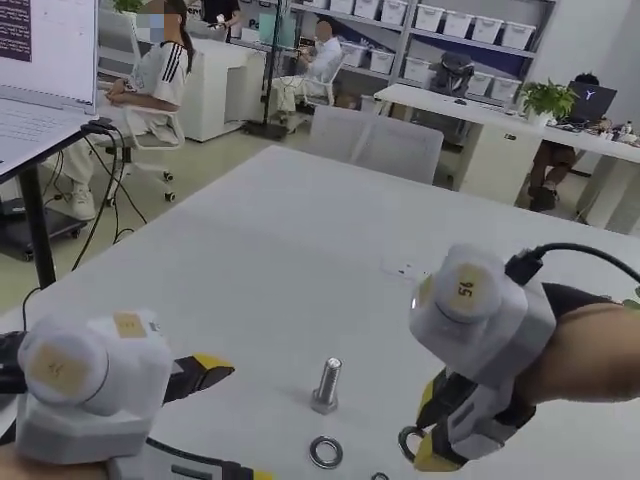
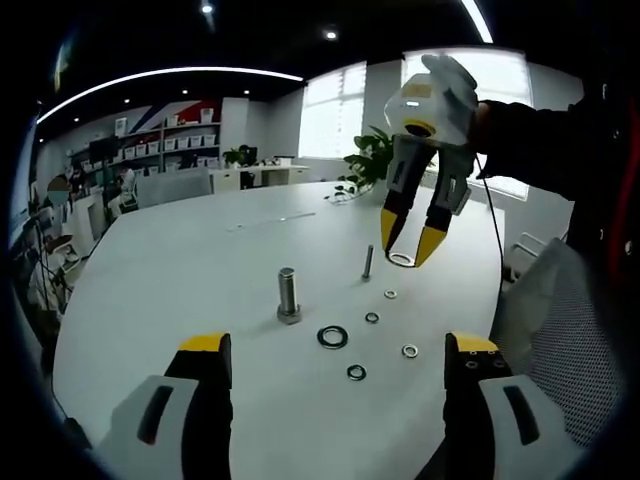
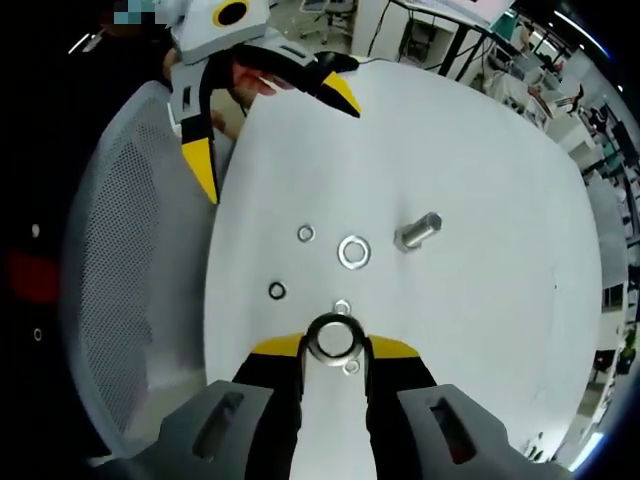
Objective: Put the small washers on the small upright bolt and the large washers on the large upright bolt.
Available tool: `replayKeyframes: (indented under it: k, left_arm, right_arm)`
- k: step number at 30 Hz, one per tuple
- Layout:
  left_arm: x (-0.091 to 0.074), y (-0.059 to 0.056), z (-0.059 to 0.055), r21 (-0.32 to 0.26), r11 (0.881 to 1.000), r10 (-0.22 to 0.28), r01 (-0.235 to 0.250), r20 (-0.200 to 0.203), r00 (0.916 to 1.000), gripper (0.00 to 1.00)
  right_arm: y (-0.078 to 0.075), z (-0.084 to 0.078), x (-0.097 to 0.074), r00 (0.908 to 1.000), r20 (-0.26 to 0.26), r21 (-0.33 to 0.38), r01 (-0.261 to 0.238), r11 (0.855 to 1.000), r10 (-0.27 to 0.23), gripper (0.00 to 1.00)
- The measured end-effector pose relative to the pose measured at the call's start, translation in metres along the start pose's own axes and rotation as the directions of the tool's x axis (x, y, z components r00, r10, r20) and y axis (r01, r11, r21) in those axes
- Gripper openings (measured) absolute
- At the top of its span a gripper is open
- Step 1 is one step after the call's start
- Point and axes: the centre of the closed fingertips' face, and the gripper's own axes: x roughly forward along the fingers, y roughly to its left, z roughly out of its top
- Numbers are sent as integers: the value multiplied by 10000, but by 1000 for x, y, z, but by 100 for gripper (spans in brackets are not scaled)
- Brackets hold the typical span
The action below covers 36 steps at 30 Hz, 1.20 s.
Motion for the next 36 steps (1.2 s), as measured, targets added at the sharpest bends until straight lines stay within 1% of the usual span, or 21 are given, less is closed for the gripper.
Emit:
replayKeyframes:
  k: [3,8,13,17,21,29,31,36]
  left_arm:
    - [0,1,0,-24,10000,16,-16,18,10000,88]
    - [1,3,-1,-31,10000,56,-56,7,10000,87]
    - [2,5,-2,-85,9999,77,-77,15,10000,86]
    - [2,7,-3,-129,9998,130,-130,20,9999,86]
    - [3,9,-4,-205,9996,175,-173,55,9998,86]
    - [3,9,-6,-252,9995,197,-197,30,9998,85]
    - [3,10,-7,-251,9995,204,-203,10,9998,85]
    - [3,11,-7,-286,9993,236,-235,8,9997,85]
  right_arm:
    - [-6,4,-5,10000,-60,-118,10,9999,-11,23]
    - [-18,16,-14,10000,76,-251,64,9997,-63,23]
    - [-27,23,-19,9998,149,-319,112,9994,-107,23]
    - [-34,28,-19,9998,169,-408,116,9991,-109,23]
    - [-39,37,-20,9996,249,-545,129,9984,-116,23]
    - [-50,51,-21,9995,299,-780,150,9968,-127,23]
    - [-53,54,-20,9995,303,-840,153,9964,-127,23]
    - [-57,62,-16,9995,289,-1035,126,9946,-97,23]
